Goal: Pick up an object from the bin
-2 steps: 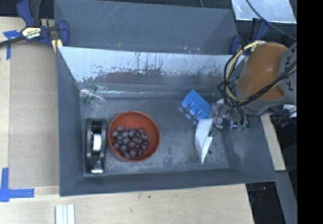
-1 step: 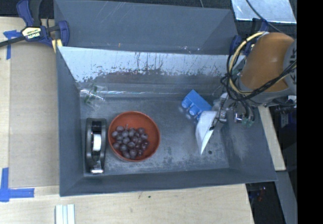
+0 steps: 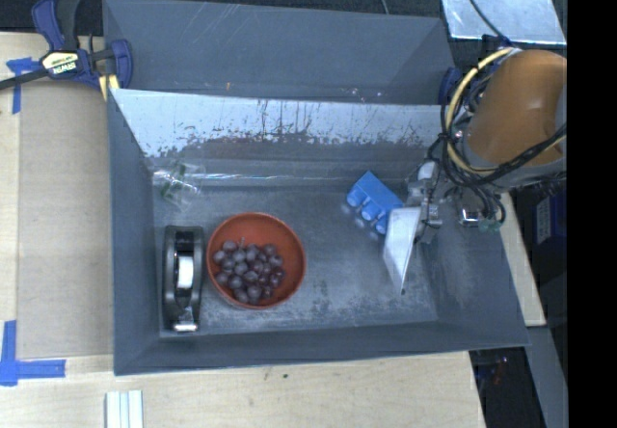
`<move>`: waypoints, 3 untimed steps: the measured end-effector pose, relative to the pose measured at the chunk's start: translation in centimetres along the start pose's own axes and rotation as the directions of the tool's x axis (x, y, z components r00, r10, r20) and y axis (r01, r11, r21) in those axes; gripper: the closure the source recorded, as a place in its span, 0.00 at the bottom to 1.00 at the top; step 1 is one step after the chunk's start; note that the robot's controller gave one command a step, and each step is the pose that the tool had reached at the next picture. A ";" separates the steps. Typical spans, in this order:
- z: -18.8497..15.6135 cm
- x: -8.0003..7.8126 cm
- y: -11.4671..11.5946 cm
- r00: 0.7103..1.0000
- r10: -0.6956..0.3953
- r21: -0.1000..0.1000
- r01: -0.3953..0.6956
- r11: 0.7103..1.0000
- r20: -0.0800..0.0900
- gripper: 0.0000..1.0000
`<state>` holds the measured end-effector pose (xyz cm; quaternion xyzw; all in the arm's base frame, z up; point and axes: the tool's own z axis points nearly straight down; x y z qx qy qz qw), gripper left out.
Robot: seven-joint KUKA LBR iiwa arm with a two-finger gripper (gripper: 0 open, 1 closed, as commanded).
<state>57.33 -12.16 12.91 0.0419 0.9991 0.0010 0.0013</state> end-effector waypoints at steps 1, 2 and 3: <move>-4.8 -0.5 2.7 1.000 0.017 0.000 -0.017 1.000 0.006 1.00; -14.4 1.2 0.7 0.999 -0.040 0.001 0.040 0.999 -0.003 1.00; -6.5 0.3 1.1 0.994 0.109 0.000 -0.109 0.994 0.004 1.00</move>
Offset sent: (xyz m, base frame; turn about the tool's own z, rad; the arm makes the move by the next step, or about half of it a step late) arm -0.0202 0.0000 0.1905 -0.0657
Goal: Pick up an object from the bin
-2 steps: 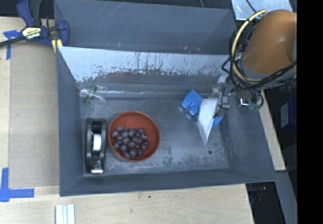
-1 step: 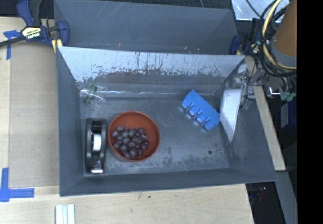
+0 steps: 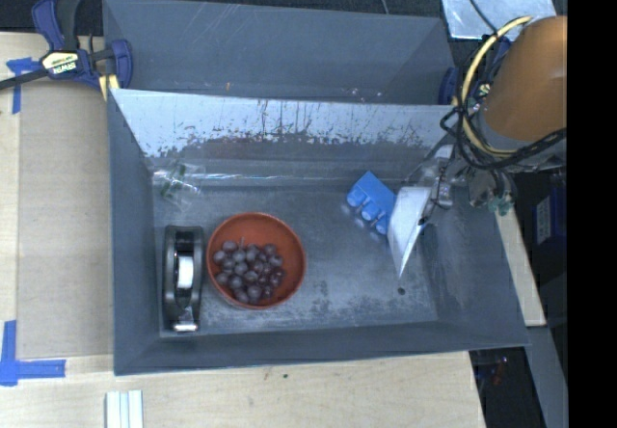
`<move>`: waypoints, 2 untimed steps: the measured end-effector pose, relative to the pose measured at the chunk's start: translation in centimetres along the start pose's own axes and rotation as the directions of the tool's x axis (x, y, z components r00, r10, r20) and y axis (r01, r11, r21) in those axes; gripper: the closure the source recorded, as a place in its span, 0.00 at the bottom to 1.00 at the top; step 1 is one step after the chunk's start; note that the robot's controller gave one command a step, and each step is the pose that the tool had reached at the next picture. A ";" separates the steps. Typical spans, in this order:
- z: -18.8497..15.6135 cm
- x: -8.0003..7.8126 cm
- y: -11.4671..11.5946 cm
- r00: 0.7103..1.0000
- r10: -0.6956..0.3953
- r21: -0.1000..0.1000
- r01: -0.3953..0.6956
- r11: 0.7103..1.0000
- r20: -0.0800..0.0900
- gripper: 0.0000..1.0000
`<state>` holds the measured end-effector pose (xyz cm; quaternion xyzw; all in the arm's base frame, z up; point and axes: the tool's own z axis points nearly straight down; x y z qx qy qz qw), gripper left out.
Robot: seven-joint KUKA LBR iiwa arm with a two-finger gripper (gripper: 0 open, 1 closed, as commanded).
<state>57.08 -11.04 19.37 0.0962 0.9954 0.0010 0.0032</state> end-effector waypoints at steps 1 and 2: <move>-0.9 -0.5 2.0 0.997 -0.072 0.003 0.072 0.997 0.008 1.00; 7.9 -0.8 4.3 0.999 0.047 0.000 -0.047 0.999 0.000 1.00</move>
Offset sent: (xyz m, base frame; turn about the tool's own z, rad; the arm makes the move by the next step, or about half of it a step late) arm 0.0159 0.0429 -0.0797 0.0480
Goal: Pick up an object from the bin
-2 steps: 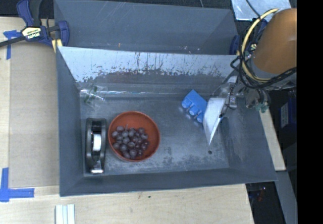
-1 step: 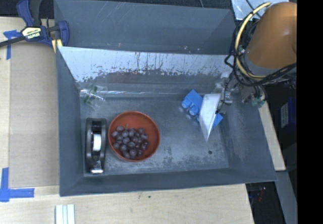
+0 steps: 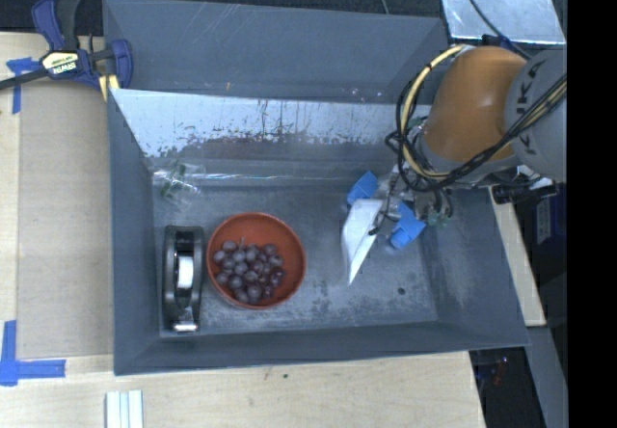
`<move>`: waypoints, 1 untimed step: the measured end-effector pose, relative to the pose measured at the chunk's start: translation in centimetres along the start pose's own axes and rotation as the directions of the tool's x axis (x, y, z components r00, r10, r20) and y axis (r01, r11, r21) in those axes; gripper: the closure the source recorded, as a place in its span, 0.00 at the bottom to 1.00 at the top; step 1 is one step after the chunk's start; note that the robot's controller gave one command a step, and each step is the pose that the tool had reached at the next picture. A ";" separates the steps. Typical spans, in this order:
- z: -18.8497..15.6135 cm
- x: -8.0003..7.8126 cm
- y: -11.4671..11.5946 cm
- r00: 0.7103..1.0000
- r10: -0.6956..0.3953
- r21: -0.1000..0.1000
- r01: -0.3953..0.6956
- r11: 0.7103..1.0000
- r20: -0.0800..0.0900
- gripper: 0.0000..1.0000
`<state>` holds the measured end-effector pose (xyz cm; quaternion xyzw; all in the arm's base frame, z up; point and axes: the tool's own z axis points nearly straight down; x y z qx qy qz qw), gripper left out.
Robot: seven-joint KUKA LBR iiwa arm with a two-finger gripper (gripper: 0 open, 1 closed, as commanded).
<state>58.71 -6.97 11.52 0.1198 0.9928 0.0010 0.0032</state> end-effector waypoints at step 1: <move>1.4 0.8 0.0 1.000 0.022 0.000 -0.022 1.000 0.004 1.00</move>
Offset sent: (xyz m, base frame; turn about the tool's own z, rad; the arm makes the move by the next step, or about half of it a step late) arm 0.0053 -0.0227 -0.0382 0.1252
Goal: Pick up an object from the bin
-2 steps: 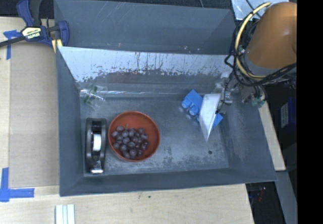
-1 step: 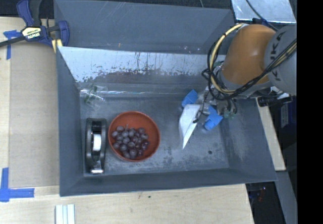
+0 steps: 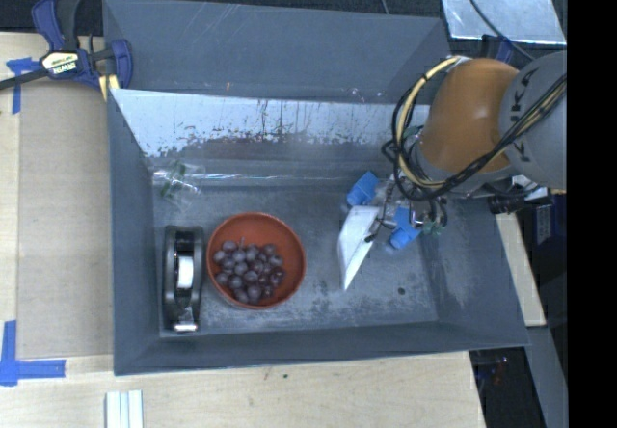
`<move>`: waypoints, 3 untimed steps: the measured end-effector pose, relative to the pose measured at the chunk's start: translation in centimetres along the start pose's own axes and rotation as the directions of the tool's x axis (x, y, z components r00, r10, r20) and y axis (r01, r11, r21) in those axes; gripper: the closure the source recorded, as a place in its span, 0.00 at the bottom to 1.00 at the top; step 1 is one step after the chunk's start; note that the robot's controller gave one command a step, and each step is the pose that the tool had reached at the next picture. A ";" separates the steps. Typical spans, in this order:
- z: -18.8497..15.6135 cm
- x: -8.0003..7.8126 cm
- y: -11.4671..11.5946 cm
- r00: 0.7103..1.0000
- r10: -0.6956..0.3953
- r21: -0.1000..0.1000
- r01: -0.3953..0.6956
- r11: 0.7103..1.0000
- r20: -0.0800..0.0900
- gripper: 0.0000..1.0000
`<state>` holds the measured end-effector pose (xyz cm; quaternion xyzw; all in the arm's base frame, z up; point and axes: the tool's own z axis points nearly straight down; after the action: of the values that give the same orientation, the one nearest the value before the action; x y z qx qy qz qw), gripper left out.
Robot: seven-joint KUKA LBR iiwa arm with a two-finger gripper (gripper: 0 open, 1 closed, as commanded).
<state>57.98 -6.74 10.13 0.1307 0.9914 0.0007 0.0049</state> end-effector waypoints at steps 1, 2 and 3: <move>1.7 -2.0 -1.3 0.995 0.096 -0.012 -0.096 0.995 -0.013 1.00; 1.8 -1.1 -0.8 0.978 0.207 -0.013 -0.207 0.978 0.012 1.00; 1.9 -1.6 -1.1 0.974 0.226 -0.017 -0.227 0.974 -0.004 1.00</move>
Offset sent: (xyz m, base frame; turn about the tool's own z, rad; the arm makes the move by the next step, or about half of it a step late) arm 0.0030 -0.0134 -0.0275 0.2162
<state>59.25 -8.17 8.29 0.2428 0.9700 0.0101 0.0051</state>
